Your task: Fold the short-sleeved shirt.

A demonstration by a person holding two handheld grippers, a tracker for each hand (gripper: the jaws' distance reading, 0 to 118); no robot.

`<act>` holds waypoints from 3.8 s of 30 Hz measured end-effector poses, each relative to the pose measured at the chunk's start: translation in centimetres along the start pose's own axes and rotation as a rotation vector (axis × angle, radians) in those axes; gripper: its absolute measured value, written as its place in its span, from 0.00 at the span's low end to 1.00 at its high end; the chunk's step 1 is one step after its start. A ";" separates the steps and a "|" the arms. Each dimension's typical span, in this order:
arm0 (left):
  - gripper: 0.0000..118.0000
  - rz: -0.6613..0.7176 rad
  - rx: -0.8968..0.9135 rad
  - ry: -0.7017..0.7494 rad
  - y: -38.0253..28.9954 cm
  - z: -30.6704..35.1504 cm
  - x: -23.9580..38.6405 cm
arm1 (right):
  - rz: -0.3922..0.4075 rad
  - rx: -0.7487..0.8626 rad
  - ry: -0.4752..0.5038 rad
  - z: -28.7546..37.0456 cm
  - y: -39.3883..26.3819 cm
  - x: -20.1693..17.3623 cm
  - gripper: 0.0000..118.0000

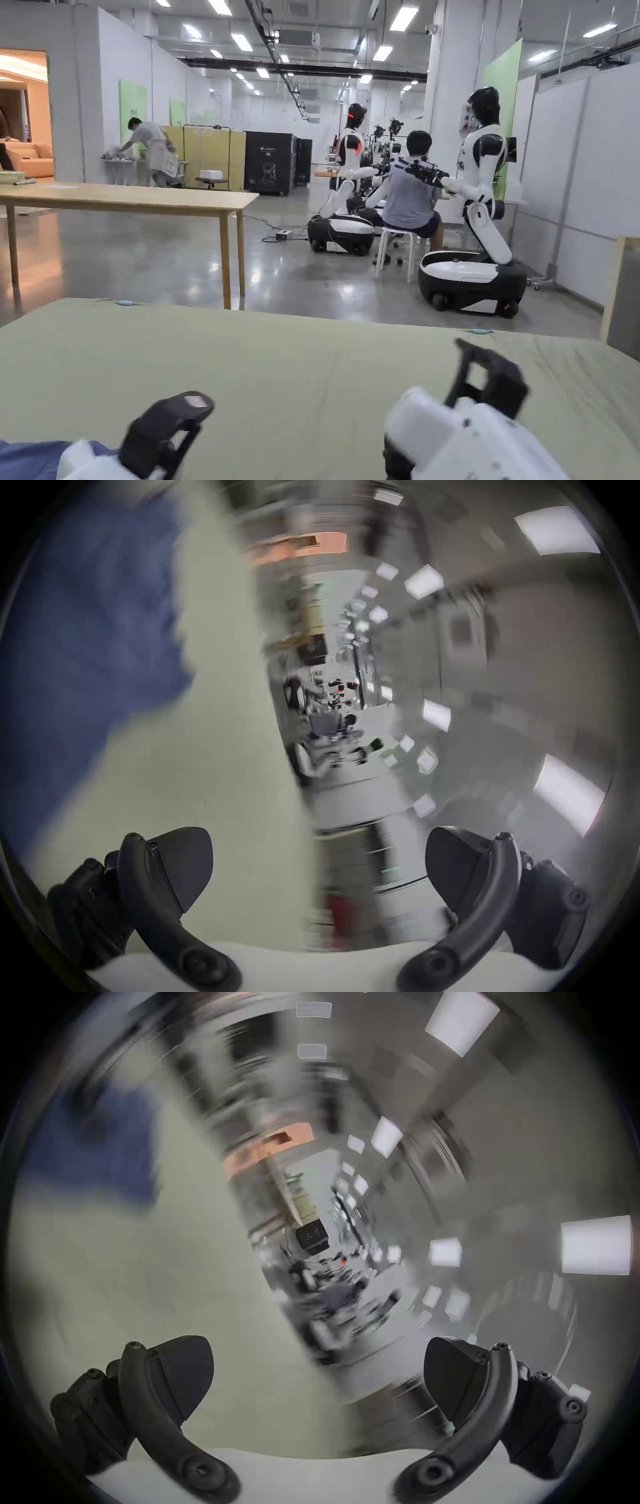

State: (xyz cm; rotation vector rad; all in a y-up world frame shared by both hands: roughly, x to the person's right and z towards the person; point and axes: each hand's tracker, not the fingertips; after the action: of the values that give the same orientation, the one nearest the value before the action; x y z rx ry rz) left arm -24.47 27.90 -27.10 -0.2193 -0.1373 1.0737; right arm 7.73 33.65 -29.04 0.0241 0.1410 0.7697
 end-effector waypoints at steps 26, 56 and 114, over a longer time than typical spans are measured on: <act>1.00 -1.026 0.143 0.298 -3.9 -0.8 8.9 | -0.737 -0.056 -0.072 2.9 -4.9 4.4 1.00; 0.04 -1.033 0.115 0.364 -1.9 0.1 6.7 | -0.738 -0.174 -0.100 1.5 -5.4 3.5 0.00; 0.97 -0.738 -0.422 0.873 15.3 -7.8 -22.4 | -0.719 -0.255 0.485 -10.2 1.2 -19.5 0.00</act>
State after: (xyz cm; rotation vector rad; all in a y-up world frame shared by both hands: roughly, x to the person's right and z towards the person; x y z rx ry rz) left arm -46.41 14.30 -38.54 -0.9178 0.3301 0.1408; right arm -8.32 20.67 -36.77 -0.4380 0.4806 0.0558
